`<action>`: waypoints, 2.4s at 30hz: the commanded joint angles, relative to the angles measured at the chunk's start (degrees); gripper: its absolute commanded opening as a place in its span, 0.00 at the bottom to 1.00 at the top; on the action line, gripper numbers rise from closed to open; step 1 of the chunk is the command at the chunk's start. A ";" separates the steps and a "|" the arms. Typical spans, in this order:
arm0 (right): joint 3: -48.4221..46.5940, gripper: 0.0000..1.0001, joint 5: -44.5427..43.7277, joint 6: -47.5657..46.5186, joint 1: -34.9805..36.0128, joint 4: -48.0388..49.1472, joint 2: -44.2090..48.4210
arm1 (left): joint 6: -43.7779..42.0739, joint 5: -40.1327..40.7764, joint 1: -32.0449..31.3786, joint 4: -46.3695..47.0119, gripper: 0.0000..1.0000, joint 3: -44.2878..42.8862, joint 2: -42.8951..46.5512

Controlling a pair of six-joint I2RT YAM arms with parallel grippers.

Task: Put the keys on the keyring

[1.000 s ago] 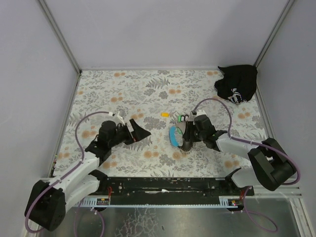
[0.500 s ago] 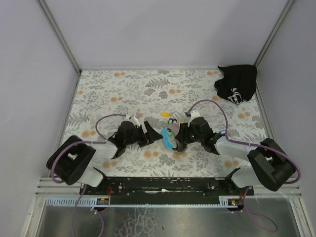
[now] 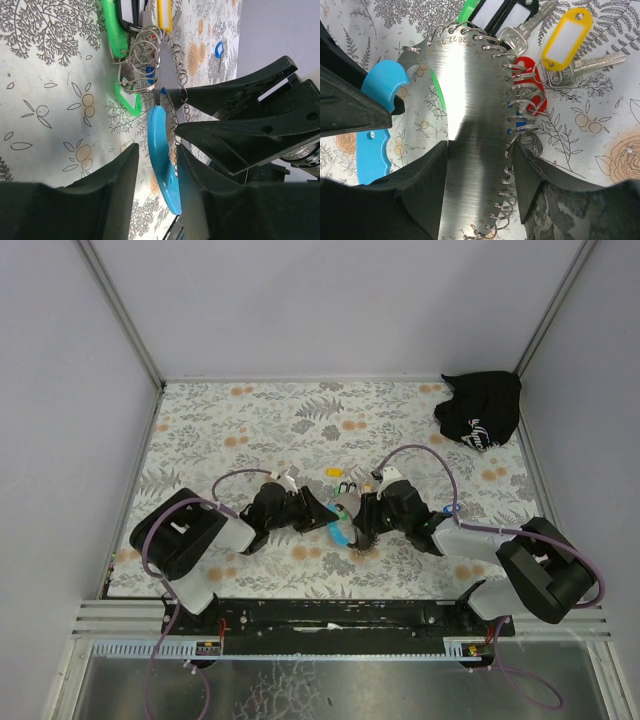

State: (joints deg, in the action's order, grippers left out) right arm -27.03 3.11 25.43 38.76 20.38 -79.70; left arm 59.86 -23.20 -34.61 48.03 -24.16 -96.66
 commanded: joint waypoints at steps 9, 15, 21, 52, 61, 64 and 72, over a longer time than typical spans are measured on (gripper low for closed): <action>-1.56 0.62 0.22 -3.75 0.88 2.04 5.96 | -9.53 0.85 -0.33 0.73 0.00 -0.34 5.85; -3.06 0.80 -0.43 -6.82 0.83 -0.36 13.07 | -23.68 5.24 0.24 -16.79 0.00 -2.66 18.38; -3.60 0.86 -2.28 -11.24 0.75 2.71 18.22 | -34.91 11.91 0.77 -37.19 0.00 -7.76 31.08; 8.81 0.74 17.96 -26.84 0.80 35.44 12.06 | -57.82 -6.81 10.09 -83.18 0.00 -39.24 26.63; 15.35 0.68 25.68 -23.71 0.83 59.05 4.05 | -61.44 -7.45 9.71 -93.39 0.00 -48.02 23.89; 16.54 0.67 25.94 -22.86 0.83 68.89 -1.44 | -62.03 -6.24 8.28 -97.38 0.00 -51.24 22.55; 15.89 0.61 25.93 -22.97 1.42 76.76 -8.61 | -62.04 1.09 2.68 -103.99 0.00 -58.27 18.71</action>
State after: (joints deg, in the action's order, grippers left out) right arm -10.46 28.16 3.07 39.40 85.69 -87.85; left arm -1.39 -24.93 -30.28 -51.90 -78.96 -77.12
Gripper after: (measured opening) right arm 0.622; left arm 0.034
